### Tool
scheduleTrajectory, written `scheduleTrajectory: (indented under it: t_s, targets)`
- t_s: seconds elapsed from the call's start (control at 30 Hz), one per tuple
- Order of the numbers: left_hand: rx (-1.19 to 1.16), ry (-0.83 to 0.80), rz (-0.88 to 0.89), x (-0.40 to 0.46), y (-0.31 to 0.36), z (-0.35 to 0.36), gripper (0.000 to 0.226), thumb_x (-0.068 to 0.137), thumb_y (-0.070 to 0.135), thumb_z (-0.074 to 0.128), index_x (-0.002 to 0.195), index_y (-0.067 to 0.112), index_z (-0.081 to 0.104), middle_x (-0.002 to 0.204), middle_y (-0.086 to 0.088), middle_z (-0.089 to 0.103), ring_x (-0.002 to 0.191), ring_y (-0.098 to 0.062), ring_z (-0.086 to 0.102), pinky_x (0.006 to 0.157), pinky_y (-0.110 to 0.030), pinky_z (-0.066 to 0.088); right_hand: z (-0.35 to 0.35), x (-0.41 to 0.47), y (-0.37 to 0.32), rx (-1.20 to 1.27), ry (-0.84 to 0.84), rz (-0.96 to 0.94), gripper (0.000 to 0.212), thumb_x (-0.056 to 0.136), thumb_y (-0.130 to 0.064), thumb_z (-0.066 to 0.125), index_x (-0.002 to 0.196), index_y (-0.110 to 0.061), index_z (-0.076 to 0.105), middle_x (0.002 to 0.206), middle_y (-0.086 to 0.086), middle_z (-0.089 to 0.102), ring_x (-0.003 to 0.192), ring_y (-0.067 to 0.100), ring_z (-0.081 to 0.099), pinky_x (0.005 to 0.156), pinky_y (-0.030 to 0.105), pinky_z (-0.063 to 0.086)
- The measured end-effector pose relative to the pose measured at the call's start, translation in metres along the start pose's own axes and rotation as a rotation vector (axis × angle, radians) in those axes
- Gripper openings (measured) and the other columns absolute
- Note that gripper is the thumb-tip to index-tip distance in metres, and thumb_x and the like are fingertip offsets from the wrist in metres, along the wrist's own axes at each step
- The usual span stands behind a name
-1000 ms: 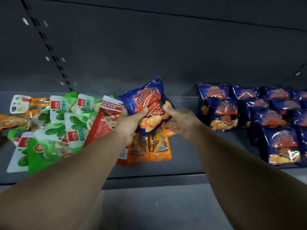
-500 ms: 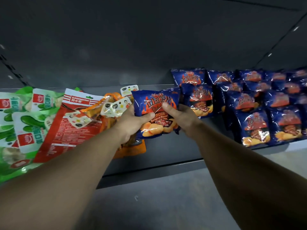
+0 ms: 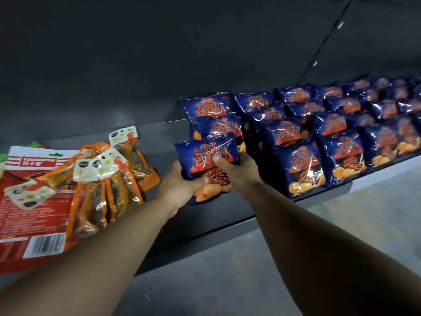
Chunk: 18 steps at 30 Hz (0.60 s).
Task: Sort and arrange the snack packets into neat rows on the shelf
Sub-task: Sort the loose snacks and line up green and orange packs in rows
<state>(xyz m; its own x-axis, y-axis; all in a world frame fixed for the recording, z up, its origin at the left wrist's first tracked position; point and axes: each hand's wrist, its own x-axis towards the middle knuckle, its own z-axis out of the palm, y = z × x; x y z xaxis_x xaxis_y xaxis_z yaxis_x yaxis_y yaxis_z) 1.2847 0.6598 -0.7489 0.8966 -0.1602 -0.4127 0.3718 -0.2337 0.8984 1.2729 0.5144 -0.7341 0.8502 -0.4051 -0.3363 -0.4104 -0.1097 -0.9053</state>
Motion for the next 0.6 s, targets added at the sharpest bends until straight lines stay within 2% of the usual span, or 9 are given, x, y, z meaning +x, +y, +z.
scheduleTrajectory:
  t_s: [0.13, 0.23, 0.3, 0.37, 0.6]
  targets:
    - [0.128, 0.034, 0.034, 0.005, 0.006, 0.03, 0.069, 0.078, 0.008, 0.075, 0.136, 0.023, 0.041, 0.109, 0.009, 0.053, 0.104, -0.01, 0.05, 0.088, -0.026, 0.04, -0.018, 0.013, 0.015, -0.101, 0.174, -0.035, 0.047, 0.081, -0.036, 0.072, 0.119, -0.013, 0.056, 0.108, 0.001, 0.064, 0.095, 0.018, 0.062, 0.081, 0.03, 0.05]
    - [0.158, 0.074, 0.042, 0.011, 0.012, 0.049, 0.078, 0.081, 0.008, 0.072, 0.145, 0.027, 0.031, 0.122, 0.005, 0.057, 0.111, -0.012, 0.053, 0.089, -0.023, 0.039, -0.024, 0.023, 0.016, -0.222, 0.25, -0.065, 0.058, 0.084, -0.045, 0.065, 0.133, -0.019, 0.047, 0.124, 0.008, 0.056, 0.113, 0.027, 0.055, 0.096, 0.043, 0.046]
    - [0.205, 0.095, 0.054, 0.016, 0.012, 0.059, 0.081, 0.081, 0.011, 0.07, 0.147, 0.031, 0.026, 0.127, 0.004, 0.059, 0.115, -0.018, 0.057, 0.091, -0.026, 0.043, -0.027, 0.027, 0.015, -0.299, 0.257, -0.073, 0.07, 0.089, -0.045, 0.058, 0.147, -0.021, 0.028, 0.138, 0.01, 0.043, 0.127, 0.03, 0.042, 0.105, 0.044, 0.038]
    - [0.287, 0.101, 0.051, 0.018, 0.013, 0.064, 0.083, 0.084, 0.014, 0.066, 0.149, 0.032, 0.019, 0.129, 0.002, 0.059, 0.114, -0.023, 0.057, 0.087, -0.026, 0.043, -0.028, 0.029, 0.015, -0.386, 0.252, -0.09, 0.073, 0.093, -0.042, 0.052, 0.152, -0.024, 0.013, 0.145, 0.011, 0.032, 0.132, 0.03, 0.035, 0.107, 0.042, 0.034]
    - [0.448, 0.078, 0.032, 0.019, 0.024, 0.07, 0.081, 0.094, 0.015, 0.053, 0.152, 0.024, -0.003, 0.127, -0.01, 0.056, 0.113, -0.03, 0.055, 0.081, -0.026, 0.038, -0.021, 0.041, 0.016, -0.408, 0.149, -0.085, 0.065, 0.099, -0.04, 0.04, 0.152, -0.033, 0.002, 0.156, 0.009, 0.016, 0.14, 0.028, 0.021, 0.114, 0.043, 0.025]
